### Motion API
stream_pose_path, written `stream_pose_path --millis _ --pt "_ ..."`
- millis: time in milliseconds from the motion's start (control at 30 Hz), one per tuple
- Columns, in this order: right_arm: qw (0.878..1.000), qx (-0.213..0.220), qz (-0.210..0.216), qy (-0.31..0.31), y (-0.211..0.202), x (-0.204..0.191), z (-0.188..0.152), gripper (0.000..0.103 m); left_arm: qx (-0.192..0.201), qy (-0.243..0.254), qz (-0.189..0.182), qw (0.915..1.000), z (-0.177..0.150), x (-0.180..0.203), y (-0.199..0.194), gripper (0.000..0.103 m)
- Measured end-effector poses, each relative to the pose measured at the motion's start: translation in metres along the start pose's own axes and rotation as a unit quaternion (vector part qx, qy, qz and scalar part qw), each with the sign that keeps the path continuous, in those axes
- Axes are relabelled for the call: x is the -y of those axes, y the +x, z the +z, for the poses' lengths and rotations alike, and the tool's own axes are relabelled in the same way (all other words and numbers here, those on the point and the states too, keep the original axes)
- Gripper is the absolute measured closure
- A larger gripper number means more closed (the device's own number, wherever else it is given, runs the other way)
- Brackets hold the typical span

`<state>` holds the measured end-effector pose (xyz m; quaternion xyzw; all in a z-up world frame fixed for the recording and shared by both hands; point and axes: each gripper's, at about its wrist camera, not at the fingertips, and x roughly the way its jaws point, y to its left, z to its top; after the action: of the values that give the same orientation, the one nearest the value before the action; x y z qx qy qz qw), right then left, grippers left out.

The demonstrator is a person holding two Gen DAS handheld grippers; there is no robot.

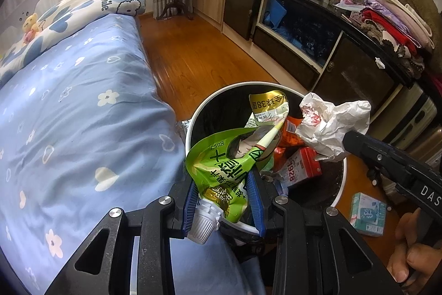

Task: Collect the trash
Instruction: 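Carry the green pouch and white tissue over the bin with both tools, then open both tools to drop the green pouch and white tissue into the bin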

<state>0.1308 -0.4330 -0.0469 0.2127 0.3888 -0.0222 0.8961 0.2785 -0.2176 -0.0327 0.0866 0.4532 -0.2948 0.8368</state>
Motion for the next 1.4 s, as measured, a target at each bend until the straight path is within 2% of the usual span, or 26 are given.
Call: stream_pose_path --millis 833,1400 --pt "1.000 -0.018 -0.008 -0.013 0.013 0.000 0.004 0.075 -0.010 0.013 0.009 0.9998 0.012 0.010 0.014 0.071" --pt "0.999 -0.034 -0.018 -0.015 0.024 0.003 0.007 0.075 -0.020 0.004 0.012 0.9997 0.018 0.009 0.023 0.070"
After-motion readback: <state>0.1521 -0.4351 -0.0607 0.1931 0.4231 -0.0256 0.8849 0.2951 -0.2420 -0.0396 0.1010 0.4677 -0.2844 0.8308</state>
